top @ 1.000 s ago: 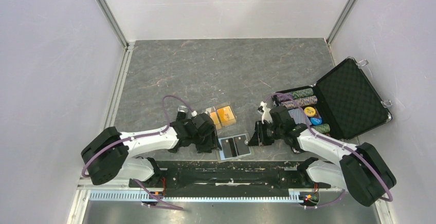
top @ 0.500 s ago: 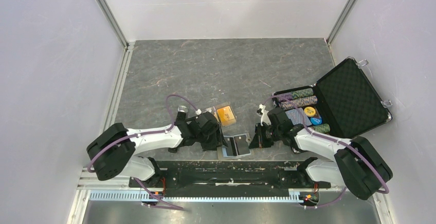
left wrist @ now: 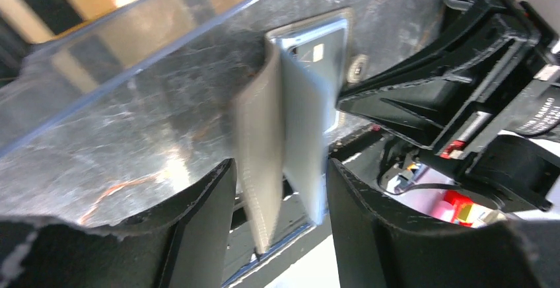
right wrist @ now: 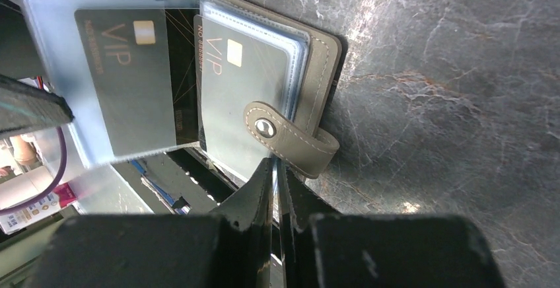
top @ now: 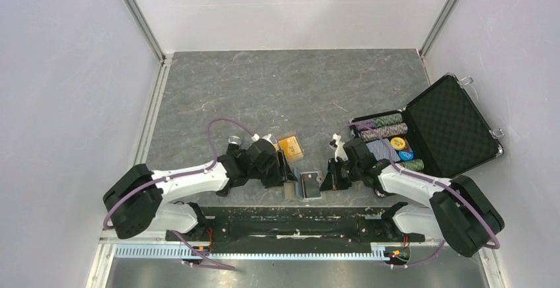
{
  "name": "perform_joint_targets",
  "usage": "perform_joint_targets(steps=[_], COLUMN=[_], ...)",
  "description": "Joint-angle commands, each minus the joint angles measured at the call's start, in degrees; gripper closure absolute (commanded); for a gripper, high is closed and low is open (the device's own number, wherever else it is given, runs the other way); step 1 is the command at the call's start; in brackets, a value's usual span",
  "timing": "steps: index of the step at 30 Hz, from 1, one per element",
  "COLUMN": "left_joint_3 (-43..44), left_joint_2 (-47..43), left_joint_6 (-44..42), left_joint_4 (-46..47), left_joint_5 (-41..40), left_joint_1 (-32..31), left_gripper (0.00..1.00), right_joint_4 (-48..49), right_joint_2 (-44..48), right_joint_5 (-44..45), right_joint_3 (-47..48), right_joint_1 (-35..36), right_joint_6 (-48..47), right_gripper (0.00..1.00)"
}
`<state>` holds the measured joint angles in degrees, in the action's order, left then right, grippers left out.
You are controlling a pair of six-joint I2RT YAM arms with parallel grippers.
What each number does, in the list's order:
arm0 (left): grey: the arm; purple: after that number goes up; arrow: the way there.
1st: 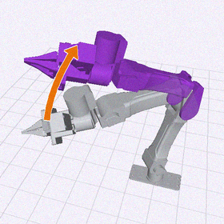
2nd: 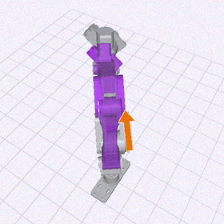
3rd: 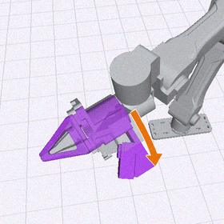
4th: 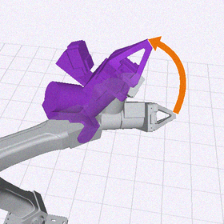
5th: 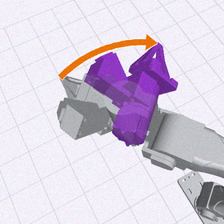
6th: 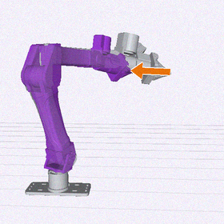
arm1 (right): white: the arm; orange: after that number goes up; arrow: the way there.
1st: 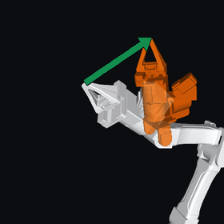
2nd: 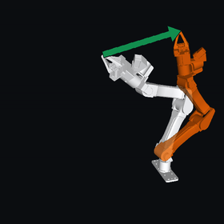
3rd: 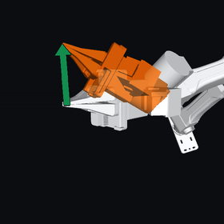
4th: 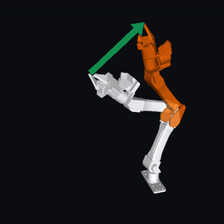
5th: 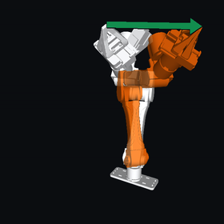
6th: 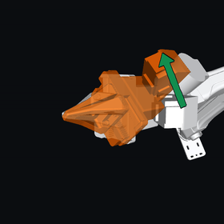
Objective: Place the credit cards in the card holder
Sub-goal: Close the card holder at the corner of the board.
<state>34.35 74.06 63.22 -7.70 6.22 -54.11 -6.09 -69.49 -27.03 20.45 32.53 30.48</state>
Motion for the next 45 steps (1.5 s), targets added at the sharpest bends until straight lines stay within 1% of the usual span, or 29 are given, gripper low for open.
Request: perform_joint_targets(steps=[1,3,9,12,20,23,25,29,34,37,39,40,42,43,45], left_joint_3=[3.2,4.9,11.4,13.3,14.0,14.0,14.2,14.9,15.6,16.1,16.7,16.9,17.3,17.6,18.3], left_joint_2=[4.1,6.7,11.2,13.3,16.5,17.5,18.1,19.4,20.3,20.3,20.0,19.8,19.9,20.1,20.6], left_joint_6=[1.0,0.3,-2.5,-2.8,-2.5,-2.6,-2.8,-3.3,-3.8,-3.9,-4.2,-4.3,-4.4,-4.5,-4.9], left_joint_4=[10.9,12.6,12.7,12.1,11.8,11.6,11.2,10.0,9.3,9.1,8.1,6.8,4.8,3.9,1.9], left_joint_5=[4.9,6.6,7.7,8.4,9.5,9.6,9.6,9.4,8.8,8.3,7.6,7.1,6.0,5.5,4.7], left_joint_1=[-0.9,-1.4,-3.1,-3.2,-3.6,-3.6,-3.6,-3.6,-3.6,-3.6,-3.6,-3.6,-3.6,-3.6,-3.5], left_gripper=[0.41,0.41,0.38,0.37,0.37,0.37,0.37,0.37,0.39,0.42,0.45,0.48,0.60,0.63,0.66], right_joint_4=[-2.5,-2.5,-2.8,-3.0,-3.0,-2.4,-1.1,0.9,1.3,-1.1,-2.8,-3.5,-4.5,-4.8,-5.4], right_joint_2=[-0.4,0.2,1.6,2.5,4.7,5.3,5.5,6.1,8.1,9.5,10.2,10.7,11.5,11.9,12.2], right_joint_5=[5.6,5.9,6.3,7.1,10.1,10.7,10.6,10.4,12.9,15.9,17.7,18.5,19.8,20.3,20.7], right_joint_3=[0.8,1.1,1.7,2.0,2.3,2.2,1.7,0.7,-0.5,-0.8,-0.6,-0.4,0.0,0.2,0.6], right_joint_1=[0.4,0.4,0.4,0.4,0.4,0.4,0.4,0.4,0.3,0.1,-0.1,-0.1,-0.3,-0.4,-0.4], right_joint_6=[-1.4,-1.3,-0.8,-0.6,0.2,0.2,0.1,0.7,2.7,3.8,3.9,3.8,3.8,3.8,3.7], right_gripper=[0.93,0.92,0.86,0.75,0.39,0.29,0.24,0.21,0.22,0.23,0.23,0.23,0.23,0.23,0.22])
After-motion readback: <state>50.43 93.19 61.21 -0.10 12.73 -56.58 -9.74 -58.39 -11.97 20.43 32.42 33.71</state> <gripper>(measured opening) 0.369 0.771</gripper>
